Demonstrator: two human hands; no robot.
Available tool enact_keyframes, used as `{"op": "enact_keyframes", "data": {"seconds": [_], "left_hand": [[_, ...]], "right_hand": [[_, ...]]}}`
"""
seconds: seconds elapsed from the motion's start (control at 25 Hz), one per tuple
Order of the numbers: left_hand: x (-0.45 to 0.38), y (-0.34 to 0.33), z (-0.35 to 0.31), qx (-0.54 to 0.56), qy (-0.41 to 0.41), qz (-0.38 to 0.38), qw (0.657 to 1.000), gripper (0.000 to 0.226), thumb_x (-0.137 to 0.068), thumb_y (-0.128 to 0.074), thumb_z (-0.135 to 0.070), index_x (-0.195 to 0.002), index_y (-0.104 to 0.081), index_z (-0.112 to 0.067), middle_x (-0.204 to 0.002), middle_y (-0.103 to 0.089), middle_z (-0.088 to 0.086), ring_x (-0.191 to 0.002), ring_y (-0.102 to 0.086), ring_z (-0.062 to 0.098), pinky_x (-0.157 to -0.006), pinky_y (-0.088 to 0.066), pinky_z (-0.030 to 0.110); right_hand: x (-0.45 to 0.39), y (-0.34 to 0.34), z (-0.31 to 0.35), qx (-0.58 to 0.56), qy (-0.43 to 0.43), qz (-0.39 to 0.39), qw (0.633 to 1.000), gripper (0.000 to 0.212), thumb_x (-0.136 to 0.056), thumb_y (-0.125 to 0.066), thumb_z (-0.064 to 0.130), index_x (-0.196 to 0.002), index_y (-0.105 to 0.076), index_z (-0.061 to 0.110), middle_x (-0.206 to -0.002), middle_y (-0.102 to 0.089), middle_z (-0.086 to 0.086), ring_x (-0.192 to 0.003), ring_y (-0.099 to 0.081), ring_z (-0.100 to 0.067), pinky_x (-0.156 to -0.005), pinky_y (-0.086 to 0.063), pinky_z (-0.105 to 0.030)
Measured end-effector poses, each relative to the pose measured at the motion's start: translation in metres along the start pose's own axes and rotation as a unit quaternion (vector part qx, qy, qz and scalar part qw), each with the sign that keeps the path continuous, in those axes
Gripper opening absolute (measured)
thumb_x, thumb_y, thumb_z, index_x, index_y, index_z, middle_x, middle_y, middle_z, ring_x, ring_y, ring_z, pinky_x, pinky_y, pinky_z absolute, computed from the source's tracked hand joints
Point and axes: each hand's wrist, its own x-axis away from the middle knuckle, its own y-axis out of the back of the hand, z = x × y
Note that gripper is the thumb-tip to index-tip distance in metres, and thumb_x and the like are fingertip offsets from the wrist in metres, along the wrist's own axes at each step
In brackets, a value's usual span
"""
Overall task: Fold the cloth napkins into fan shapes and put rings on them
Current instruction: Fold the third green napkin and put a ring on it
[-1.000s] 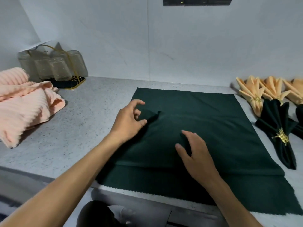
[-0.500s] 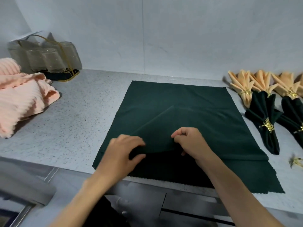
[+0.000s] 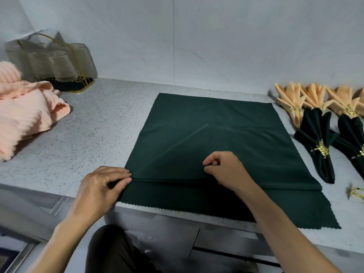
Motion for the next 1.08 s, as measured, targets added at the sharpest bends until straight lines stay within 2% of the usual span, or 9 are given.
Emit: {"op": "enact_keyframes", "data": {"seconds": [0.16,0.4,0.48,0.6,0.72,0.8,0.92,1.0,1.08], "left_hand": [[0.002,0.004,0.004,0.002,0.025,0.027,0.999,0.015,-0.074,-0.083,-0.009,-0.084,-0.081,-0.020,-0.095,-0.074,-0.011,-0.094,-0.063,0.000,-0.090,-0.047,0.016],[0.006,0.010,-0.003,-0.019,0.079,0.059,0.995,0.016,-0.075,-0.084,-0.010,-0.077,-0.079,-0.025,-0.096,-0.073,-0.016,-0.094,-0.066,0.008,-0.084,-0.051,0.031],[0.004,0.020,-0.009,-0.089,0.054,0.071,0.992,0.005,-0.081,-0.076,-0.022,-0.079,-0.079,-0.026,-0.099,-0.073,-0.015,-0.096,-0.067,0.014,-0.080,-0.052,0.035],[-0.020,0.001,-0.042,-0.175,-0.006,0.053,0.983,0.038,-0.084,-0.047,-0.036,-0.096,-0.077,-0.015,-0.108,-0.074,0.000,-0.100,-0.067,0.029,-0.084,-0.054,0.044],[-0.045,-0.061,-0.089,-0.181,-0.003,0.124,0.976,0.055,-0.096,-0.030,-0.039,-0.136,-0.054,-0.009,-0.147,-0.048,0.007,-0.135,-0.045,0.028,-0.109,-0.037,0.049],[-0.048,-0.094,-0.098,-0.191,0.013,0.184,0.964,0.065,-0.099,-0.010,-0.045,-0.154,-0.027,-0.016,-0.163,-0.019,0.000,-0.150,-0.016,0.021,-0.119,-0.017,0.048],[-0.045,-0.102,-0.092,-0.199,0.007,0.206,0.958,0.079,-0.089,0.007,-0.053,-0.157,-0.017,-0.022,-0.165,-0.011,-0.003,-0.152,-0.008,0.022,-0.120,-0.010,0.048],[-0.045,-0.101,-0.090,-0.219,-0.017,0.221,0.950,0.083,-0.082,0.016,-0.051,-0.158,-0.004,-0.024,-0.165,0.000,-0.001,-0.152,0.001,0.025,-0.120,-0.006,0.049],[-0.044,-0.102,-0.091,-0.223,-0.027,0.228,0.947,0.083,-0.080,0.017,-0.051,-0.158,0.003,-0.024,-0.165,0.006,-0.001,-0.152,0.006,0.025,-0.121,-0.003,0.048]], "right_hand": [[0.003,0.009,0.006,0.012,-0.010,0.038,0.999,0.014,-0.082,-0.066,0.008,-0.074,-0.071,0.018,-0.044,-0.055,0.013,-0.047,-0.054,-0.007,-0.047,-0.050,-0.026],[0.007,0.008,0.010,0.041,-0.014,0.028,0.999,0.016,-0.084,-0.067,0.010,-0.073,-0.071,0.021,-0.056,-0.062,0.008,-0.047,-0.058,-0.010,-0.044,-0.048,-0.023],[0.006,0.007,0.007,0.039,-0.010,0.026,0.999,0.016,-0.084,-0.067,0.010,-0.073,-0.071,0.022,-0.058,-0.063,0.008,-0.046,-0.057,-0.008,-0.043,-0.046,-0.022],[0.005,0.007,0.008,0.048,-0.009,0.029,0.998,0.017,-0.082,-0.068,0.012,-0.070,-0.071,0.023,-0.055,-0.062,0.010,-0.046,-0.057,-0.003,-0.043,-0.042,-0.019],[0.005,0.007,0.013,0.064,-0.013,0.038,0.997,0.016,-0.080,-0.070,0.014,-0.067,-0.071,0.023,-0.051,-0.061,0.013,-0.043,-0.054,0.001,-0.042,-0.039,-0.017],[0.006,0.007,0.013,0.100,-0.010,0.017,0.995,0.013,-0.080,-0.069,0.019,-0.069,-0.070,0.025,-0.061,-0.064,0.012,-0.055,-0.059,-0.002,-0.050,-0.044,-0.021],[0.001,-0.010,0.018,0.252,0.135,-0.165,0.944,0.015,-0.092,-0.055,0.033,-0.085,-0.066,0.026,-0.085,-0.065,0.009,-0.079,-0.060,-0.014,-0.064,-0.045,-0.028],[-0.014,-0.036,0.029,0.275,0.218,-0.096,0.932,0.037,-0.102,-0.038,0.042,-0.120,-0.062,0.021,-0.125,-0.062,0.000,-0.114,-0.055,-0.020,-0.093,-0.045,-0.034],[-0.042,-0.054,0.033,0.298,0.188,0.063,0.934,0.062,-0.104,-0.021,0.051,-0.154,-0.028,0.015,-0.162,-0.022,-0.004,-0.149,-0.017,-0.020,-0.122,-0.013,-0.040]]}}
